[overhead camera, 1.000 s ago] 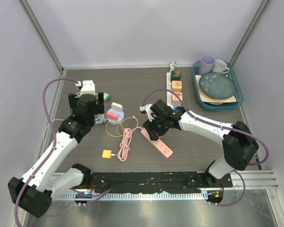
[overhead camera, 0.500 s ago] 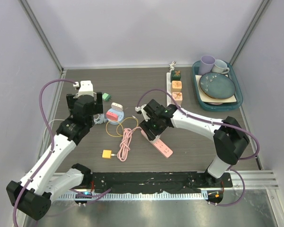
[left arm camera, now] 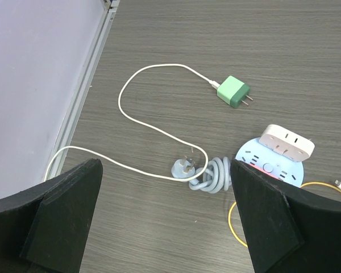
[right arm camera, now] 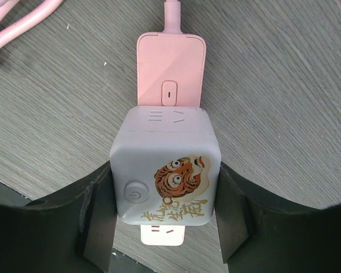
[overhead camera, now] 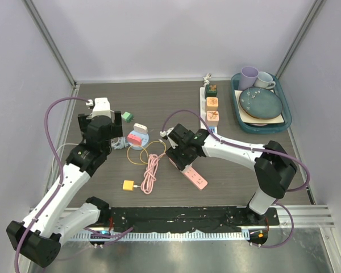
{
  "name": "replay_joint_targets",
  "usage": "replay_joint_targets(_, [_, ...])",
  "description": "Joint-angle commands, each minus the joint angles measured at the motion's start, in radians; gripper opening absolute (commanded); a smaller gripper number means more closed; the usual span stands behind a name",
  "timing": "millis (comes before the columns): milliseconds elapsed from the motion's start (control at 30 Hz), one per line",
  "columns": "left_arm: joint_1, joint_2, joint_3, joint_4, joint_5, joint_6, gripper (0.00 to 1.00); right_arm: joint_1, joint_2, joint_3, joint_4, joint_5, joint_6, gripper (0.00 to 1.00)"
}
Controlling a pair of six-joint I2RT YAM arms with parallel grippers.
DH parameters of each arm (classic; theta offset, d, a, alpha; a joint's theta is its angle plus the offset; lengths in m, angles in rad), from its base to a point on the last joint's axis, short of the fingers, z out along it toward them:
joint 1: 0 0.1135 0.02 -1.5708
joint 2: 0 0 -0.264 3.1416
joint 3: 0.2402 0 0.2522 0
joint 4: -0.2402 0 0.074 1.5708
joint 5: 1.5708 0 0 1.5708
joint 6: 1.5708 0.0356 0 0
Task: Insert the plug
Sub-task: Insert the plug into the socket.
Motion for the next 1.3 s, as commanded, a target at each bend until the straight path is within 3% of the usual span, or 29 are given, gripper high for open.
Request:
replay_joint_targets(0, [0.004, -0.023, -0.003, 0.054, -0.030, 0.013, 1.00, -0.006, 0.161, -0.062, -0.053, 0.102, 0.008, 0.01])
replay_joint_targets(467, [0.002, -0.032, -0.005, 0.053, -0.021, 0.013, 1.00, 0.020, 0.241, -0.025, -0.139, 0.169, 0.028, 0.01])
replay_joint_targets(767, [0.004, -0.035, -0.006, 0.056, -0.029, 0.021, 1.00, 0.020, 0.114, 0.022, -0.134, 0.166, 0.029, 0.03])
replay_joint_targets(867, [0.004, -0.035, -0.009, 0.056, -0.030, 0.022, 1.00, 0.020, 0.094, 0.068, -0.148, 0.174, 0.031, 0.24])
replay_joint_targets(900, [0.002, -0.035, -0.009, 0.056, -0.029, 0.021, 1.00, 0.020, 0.092, 0.076, -0.149, 0.184, 0.031, 0.35])
replay_joint_targets(1000, [0.004, -0.033, -0.009, 0.057, -0.027, 0.021, 1.00, 0.021, 0.074, 0.097, -0.153, 0.186, 0.034, 0.53])
replay_joint_targets(1100, [0.002, -0.029, -0.012, 0.057, -0.021, 0.021, 1.00, 0.020, 0.045, 0.117, -0.153, 0.192, 0.045, 0.67])
replay_joint_targets(1267, [0.004, -0.015, -0.014, 0.056, 0.014, 0.004, 1.00, 0.020, -0.023, 0.151, -0.153, 0.163, 0.057, 0.80])
